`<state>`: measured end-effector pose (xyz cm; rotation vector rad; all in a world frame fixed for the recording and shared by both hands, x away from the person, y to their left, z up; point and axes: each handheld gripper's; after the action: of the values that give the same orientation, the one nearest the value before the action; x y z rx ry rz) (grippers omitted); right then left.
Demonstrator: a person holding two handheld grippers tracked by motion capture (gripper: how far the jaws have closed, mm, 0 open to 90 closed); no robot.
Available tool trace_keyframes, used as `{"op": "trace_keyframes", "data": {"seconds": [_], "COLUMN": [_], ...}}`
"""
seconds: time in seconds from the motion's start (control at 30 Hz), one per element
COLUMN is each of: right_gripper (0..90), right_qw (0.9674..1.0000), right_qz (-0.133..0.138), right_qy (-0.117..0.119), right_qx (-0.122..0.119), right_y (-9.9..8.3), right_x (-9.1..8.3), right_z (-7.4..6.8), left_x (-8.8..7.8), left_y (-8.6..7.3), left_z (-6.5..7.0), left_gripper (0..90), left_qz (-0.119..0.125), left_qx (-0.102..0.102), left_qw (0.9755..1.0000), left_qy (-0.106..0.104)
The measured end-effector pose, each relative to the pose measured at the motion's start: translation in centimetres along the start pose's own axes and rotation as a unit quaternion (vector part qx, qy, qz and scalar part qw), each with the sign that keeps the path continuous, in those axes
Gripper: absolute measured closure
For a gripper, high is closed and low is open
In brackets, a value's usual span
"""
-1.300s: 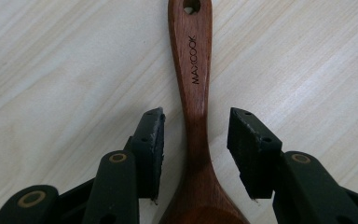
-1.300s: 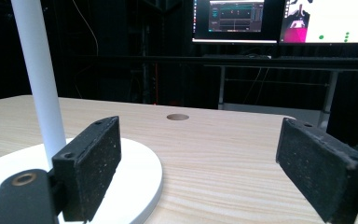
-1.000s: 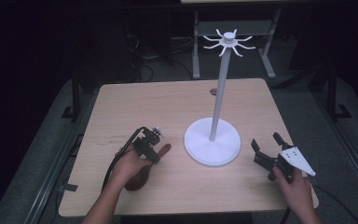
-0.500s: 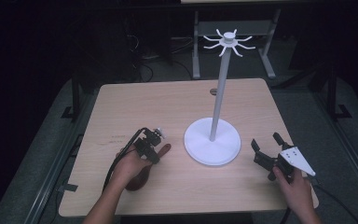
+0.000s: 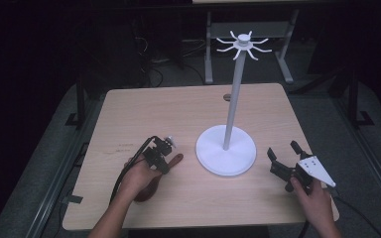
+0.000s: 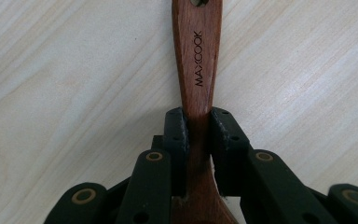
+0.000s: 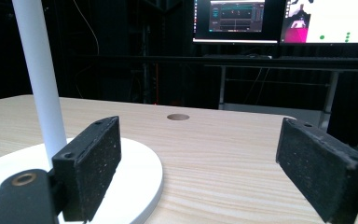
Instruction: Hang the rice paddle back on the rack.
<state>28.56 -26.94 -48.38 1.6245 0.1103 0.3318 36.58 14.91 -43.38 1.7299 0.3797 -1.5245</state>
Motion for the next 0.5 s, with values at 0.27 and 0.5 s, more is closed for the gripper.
{"op": "trace_keyframes", "data": {"seconds": [0.27,0.5], "right_gripper": [13.5,13.5], "right_qw": [1.0,1.0], "right_qz": [0.0,0.001], "right_qy": [0.0,0.0], "right_qx": [0.0,-0.001], "right_y": [0.0,0.0], "right_x": [0.0,0.0], "right_z": [0.0,0.0], "left_x": [-0.9,-1.8], "left_y": [-0.3,-0.8], "left_z": [-0.3,-0.6], "left_gripper": [77.0,77.0], "left_qz": [0.024,0.069], "left_qx": [0.002,0.004], "left_qw": [0.9997,0.9972], "left_qy": [-0.004,-0.029]}}
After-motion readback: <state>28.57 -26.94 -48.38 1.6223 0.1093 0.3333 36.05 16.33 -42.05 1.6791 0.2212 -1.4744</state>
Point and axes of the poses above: each handheld gripper's, and its own axes: x roughly forward along the jaws, y roughly out of its top, z roughly to its right, and after that the axes turned 9 degrees about z, right-handed
